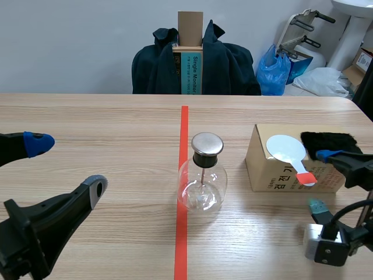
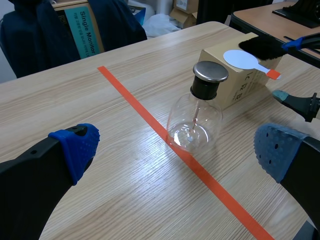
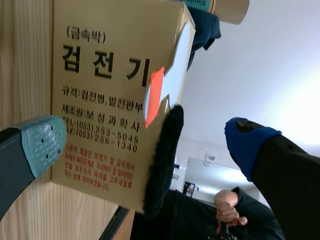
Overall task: Do the electroscope experiment.
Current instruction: 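Pick up the white charging plate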
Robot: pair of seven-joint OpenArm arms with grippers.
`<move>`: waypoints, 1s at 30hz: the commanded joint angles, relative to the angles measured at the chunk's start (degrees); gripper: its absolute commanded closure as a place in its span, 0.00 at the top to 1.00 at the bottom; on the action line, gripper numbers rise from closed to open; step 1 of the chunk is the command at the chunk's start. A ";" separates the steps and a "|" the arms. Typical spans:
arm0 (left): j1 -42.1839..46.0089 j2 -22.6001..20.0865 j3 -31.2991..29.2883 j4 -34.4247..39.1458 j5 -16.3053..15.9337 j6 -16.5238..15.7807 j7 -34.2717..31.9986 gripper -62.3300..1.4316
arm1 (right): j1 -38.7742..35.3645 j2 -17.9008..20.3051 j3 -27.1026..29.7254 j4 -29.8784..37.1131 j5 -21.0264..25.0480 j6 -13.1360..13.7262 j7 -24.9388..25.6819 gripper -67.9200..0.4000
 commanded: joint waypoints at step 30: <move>-0.04 0.00 -0.24 0.92 -0.33 -0.11 -0.76 1.00 | 3.34 -0.70 0.79 0.35 0.44 0.31 6.40 0.71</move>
